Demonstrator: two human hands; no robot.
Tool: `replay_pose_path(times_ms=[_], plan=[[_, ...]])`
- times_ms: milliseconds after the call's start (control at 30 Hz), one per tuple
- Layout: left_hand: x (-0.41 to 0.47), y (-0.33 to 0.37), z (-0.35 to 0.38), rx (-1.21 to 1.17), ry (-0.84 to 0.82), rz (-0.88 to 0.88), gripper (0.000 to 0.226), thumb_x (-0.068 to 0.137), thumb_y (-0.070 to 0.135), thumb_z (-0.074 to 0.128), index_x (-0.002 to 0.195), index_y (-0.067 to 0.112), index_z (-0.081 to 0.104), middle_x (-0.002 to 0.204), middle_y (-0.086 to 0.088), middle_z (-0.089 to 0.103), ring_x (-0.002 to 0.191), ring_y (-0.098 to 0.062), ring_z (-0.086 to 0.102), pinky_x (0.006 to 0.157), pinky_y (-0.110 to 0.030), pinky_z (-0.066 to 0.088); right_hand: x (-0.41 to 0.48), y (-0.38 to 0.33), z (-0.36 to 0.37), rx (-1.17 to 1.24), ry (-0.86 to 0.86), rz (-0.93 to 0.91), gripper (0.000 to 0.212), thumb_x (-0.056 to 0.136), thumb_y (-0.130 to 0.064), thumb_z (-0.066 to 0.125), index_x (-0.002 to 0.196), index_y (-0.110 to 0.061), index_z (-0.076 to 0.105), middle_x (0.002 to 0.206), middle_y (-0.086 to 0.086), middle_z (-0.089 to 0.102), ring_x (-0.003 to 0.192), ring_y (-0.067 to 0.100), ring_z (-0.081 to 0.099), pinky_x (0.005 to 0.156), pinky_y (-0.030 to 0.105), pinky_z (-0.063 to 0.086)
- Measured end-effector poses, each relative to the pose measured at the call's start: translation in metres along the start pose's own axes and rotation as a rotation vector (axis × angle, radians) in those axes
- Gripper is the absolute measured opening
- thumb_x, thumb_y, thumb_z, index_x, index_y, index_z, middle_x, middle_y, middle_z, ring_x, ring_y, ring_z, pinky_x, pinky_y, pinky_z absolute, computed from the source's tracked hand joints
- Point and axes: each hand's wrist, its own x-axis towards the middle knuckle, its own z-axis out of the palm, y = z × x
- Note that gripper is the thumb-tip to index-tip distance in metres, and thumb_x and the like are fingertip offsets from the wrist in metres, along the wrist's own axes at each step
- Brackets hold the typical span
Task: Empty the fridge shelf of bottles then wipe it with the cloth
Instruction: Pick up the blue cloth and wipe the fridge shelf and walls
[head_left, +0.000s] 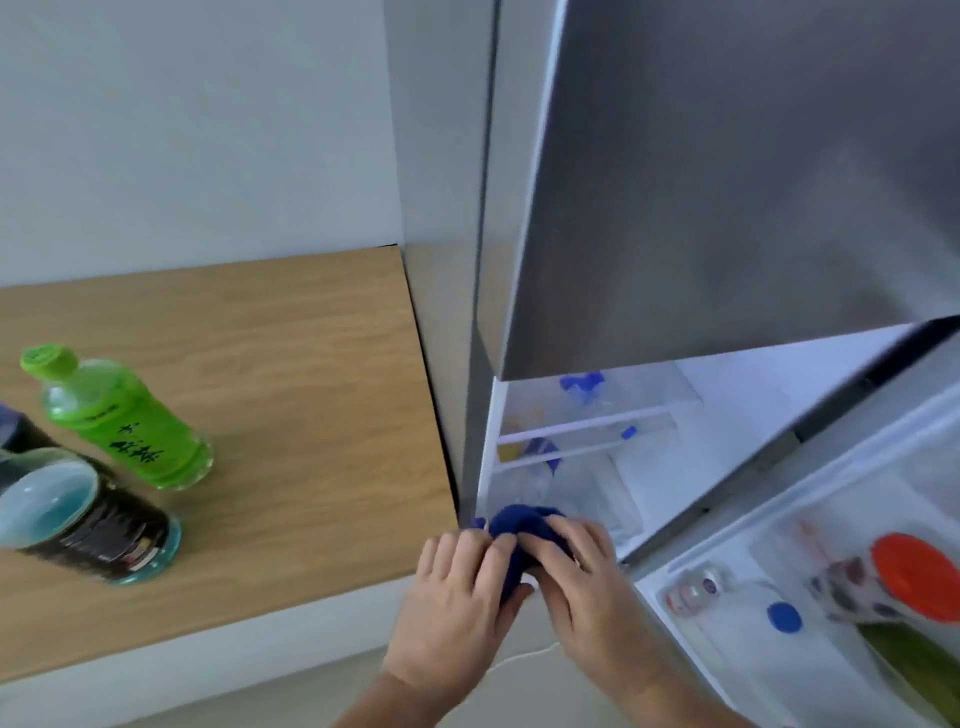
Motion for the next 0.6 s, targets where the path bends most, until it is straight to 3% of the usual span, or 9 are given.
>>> replay_pose_path(times_ms=[67,200,267,367,500,600], plan=[[0.026,0.028,0.020,-0.004,-0.057,0.104,0.048,0.088,0.031,0.072,0.129,0.014,0.054,0.102,-0.007,0.063,0.084,-0.028,0.053,0.080,-0.039,0.047,-0.011,0.034,-0.025,-0.055,0.082,0.065,0.032,0.101,-0.029,0.047,0.127,-0.021,0.063,0.129,0.001,0.058,0.114,0.019,0.049,0.102,0.024,0.043],[0.084,0.051,0.073,0.007,-0.241,0.143,0.074,0.075,0.022,0.083,0.140,0.013,0.049,0.109,-0.005,0.065,0.094,-0.027,0.061,0.085,-0.038,0.057,-0.003,0.112,-0.047,-0.161,0.211,0.162,0.030,0.096,-0.027,0.053,0.123,-0.021,0.065,0.124,-0.003,0.057,0.113,0.014,0.044,0.107,0.015,0.034],[0.123,0.047,0.107,-0.012,-0.267,0.110,0.078,0.072,0.020,0.085,0.140,0.016,0.046,0.107,-0.003,0.065,0.095,-0.026,0.063,0.086,-0.038,0.058,0.017,0.156,-0.046,-0.178,0.243,0.180,0.029,0.095,-0.022,0.059,0.124,-0.022,0.065,0.122,-0.001,0.058,0.112,0.020,0.048,0.103,0.022,0.041],[0.187,0.030,0.156,0.031,-0.307,0.012,0.073,0.078,0.033,0.084,0.138,0.022,0.044,0.101,-0.003,0.061,0.093,-0.029,0.062,0.082,-0.040,0.056,0.062,0.220,-0.041,-0.210,0.257,0.186,0.033,0.092,-0.023,0.067,0.124,-0.021,0.063,0.120,0.000,0.057,0.108,0.023,0.047,0.096,0.035,0.048],[0.250,-0.004,0.203,0.179,-0.424,-0.268,0.080,0.090,0.059,0.065,0.156,0.028,0.034,0.137,-0.007,0.059,0.128,-0.031,0.054,0.107,-0.039,0.040,0.124,0.291,-0.029,-0.222,0.184,0.274,0.037,0.089,-0.039,0.066,0.118,-0.019,0.059,0.121,-0.001,0.052,0.112,0.022,0.041,0.099,0.034,0.044],[0.260,-0.026,0.238,0.242,-0.444,-0.406,0.080,0.095,0.063,0.053,0.162,0.035,0.022,0.153,-0.008,0.048,0.140,-0.031,0.042,0.114,-0.044,0.029,0.148,0.332,-0.009,-0.325,-0.005,0.360,0.049,0.092,-0.048,0.056,0.130,-0.018,0.056,0.136,0.004,0.052,0.126,0.027,0.040,0.111,0.042,0.038]])
